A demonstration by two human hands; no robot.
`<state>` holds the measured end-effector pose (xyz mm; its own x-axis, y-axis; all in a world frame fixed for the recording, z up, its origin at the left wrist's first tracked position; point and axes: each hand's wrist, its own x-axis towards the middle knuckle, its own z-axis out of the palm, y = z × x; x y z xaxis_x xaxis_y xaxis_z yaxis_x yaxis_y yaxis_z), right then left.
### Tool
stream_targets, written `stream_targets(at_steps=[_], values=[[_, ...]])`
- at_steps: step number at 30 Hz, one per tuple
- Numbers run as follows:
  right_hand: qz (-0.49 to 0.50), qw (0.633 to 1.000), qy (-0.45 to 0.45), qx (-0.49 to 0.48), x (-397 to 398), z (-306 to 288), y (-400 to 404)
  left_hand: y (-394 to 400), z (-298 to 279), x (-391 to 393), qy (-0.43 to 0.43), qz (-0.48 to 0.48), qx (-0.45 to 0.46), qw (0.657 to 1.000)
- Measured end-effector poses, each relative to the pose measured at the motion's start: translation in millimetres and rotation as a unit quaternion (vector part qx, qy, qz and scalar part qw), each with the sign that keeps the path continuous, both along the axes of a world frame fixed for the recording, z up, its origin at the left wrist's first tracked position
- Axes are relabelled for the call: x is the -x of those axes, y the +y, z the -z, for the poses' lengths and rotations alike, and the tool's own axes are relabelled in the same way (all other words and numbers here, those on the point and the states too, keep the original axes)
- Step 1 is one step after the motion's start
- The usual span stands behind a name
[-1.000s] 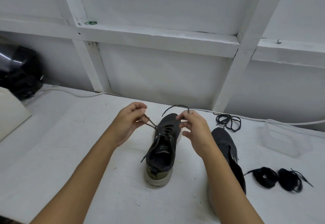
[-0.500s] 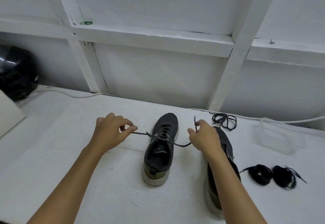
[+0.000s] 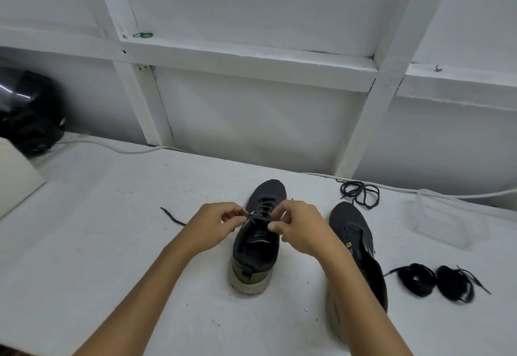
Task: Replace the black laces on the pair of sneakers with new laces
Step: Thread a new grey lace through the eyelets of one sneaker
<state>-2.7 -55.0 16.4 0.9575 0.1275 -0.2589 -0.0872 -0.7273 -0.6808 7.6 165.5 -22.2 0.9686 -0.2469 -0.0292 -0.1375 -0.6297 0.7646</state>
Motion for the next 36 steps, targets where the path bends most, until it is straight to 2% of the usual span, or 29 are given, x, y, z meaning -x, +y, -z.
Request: stream_targets(at_steps=[3,6,8,10,15,17,21,24,29,36], values=[[0.051,0.997,-0.054,0.032,-7.5,1.3,-14.2,6.0,-2.2,-1.3,0.005,-0.028,0.037,0.999],[0.118,0.982,-0.06,0.137,-10.4,0.6,-32.9,16.0,-3.0,-2.0,0.006,-0.042,0.027,0.999],[0.102,0.971,-0.022,0.213,-8.5,0.5,-39.2,16.7,-3.1,-2.2,0.008,-0.033,-0.011,0.999],[0.064,0.969,0.0,0.239,-5.2,1.4,-37.4,12.6,-3.0,-1.3,0.021,-0.015,-0.038,0.999],[-0.009,0.996,-0.067,0.053,2.4,-2.3,-13.0,0.3,-8.4,0.1,0.009,0.018,-0.021,1.0],[-0.031,0.997,-0.068,0.024,5.9,-3.5,-2.9,-3.9,-12.5,-1.8,-0.003,0.023,-0.012,1.0],[-0.052,0.996,-0.059,0.051,8.6,0.7,6.8,-9.4,-15.0,0.4,0.026,0.038,-0.059,0.997],[-0.034,0.996,-0.075,0.042,7.9,6.7,7.5,-17.5,-9.7,5.1,0.0,-0.016,-0.08,0.997],[0.012,0.997,-0.077,0.011,6.2,11.2,6.9,-26.8,-1.2,14.7,-0.042,-0.084,-0.042,0.995],[0.003,0.998,-0.063,0.003,3.8,12.4,2.5,-28.9,-4.6,7.2,-0.012,-0.031,-0.032,0.999]])
